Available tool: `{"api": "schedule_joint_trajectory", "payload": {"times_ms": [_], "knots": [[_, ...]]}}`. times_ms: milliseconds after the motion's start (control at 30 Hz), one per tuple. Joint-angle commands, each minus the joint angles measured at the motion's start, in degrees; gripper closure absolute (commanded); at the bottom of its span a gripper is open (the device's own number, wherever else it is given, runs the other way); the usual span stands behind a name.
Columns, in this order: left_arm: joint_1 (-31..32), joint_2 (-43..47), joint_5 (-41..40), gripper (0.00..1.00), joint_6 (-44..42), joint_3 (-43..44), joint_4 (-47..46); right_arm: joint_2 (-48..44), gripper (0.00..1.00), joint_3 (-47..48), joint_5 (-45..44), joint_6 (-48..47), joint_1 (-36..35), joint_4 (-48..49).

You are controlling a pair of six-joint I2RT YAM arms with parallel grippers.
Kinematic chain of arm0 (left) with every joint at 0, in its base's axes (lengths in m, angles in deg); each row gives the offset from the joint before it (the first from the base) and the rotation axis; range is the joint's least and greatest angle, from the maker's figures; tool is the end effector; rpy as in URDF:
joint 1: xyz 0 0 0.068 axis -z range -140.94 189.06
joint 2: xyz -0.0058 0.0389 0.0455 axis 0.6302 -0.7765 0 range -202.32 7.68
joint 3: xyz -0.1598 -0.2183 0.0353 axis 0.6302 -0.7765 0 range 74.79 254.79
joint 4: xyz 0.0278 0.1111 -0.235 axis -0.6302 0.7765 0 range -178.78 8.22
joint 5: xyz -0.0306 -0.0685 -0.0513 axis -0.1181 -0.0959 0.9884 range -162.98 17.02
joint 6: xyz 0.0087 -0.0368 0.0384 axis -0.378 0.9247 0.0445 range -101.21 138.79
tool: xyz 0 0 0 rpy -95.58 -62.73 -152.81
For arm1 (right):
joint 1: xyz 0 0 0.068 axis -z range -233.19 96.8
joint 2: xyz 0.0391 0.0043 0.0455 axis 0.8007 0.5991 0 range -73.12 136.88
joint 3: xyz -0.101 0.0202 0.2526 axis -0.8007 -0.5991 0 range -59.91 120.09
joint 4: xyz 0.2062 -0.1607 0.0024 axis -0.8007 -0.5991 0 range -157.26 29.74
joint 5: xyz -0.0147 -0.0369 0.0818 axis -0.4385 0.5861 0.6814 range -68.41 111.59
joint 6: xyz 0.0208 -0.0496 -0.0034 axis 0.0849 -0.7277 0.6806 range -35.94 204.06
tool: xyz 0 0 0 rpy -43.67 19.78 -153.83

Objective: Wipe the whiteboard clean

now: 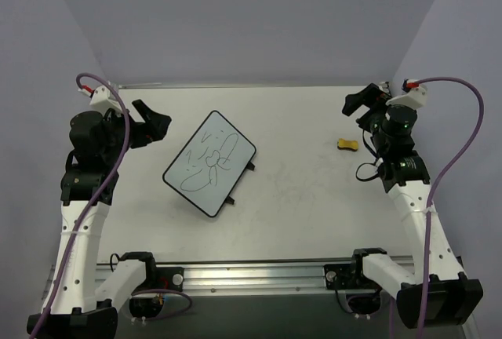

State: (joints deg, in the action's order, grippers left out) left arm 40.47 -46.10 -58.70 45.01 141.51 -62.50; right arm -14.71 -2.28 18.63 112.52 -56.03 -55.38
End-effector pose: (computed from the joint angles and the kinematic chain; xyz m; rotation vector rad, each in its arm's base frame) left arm 0.1946 -0.0137 0.4149 -0.2155 1.8200 -0.5661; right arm 0.2365 0.0100 0.4029 0.3762 1.4649 0.4003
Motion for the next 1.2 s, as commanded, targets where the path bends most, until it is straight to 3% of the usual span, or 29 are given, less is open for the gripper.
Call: {"api": "schedule_joint_trajectory", "payload": {"times_ms": [0, 400, 600, 867, 1167], "knots": [[0.3, -0.4, 2.2, 0.06, -1.3, 3.2, -0.1, 1.2, 0.0, 1.9, -0.9, -0.9, -0.1, -0.5], [0.8, -1.2, 6.0, 0.06, -3.8, 4.6, 2.4, 6.3, 0.0, 4.8, -3.7, -1.8, -0.5, -4.4], [0.9, 0.0, 4.7, 0.06, -7.8, 6.2, 7.2, 16.7, 0.0, 6.8, -8.3, -2.6, -1.6, -7.1], [1.4, 0.9, 4.7, 0.06, -7.8, 2.9, 5.4, 35.4, 0.01, 12.7, -16.3, -1.1, -1.6, -10.9], [1.3, 1.7, 4.6, 0.06, -8.3, 0.6, 4.3, 45.6, 0.12, 17.7, -17.2, 10.9, 0.7, -13.4]]}}
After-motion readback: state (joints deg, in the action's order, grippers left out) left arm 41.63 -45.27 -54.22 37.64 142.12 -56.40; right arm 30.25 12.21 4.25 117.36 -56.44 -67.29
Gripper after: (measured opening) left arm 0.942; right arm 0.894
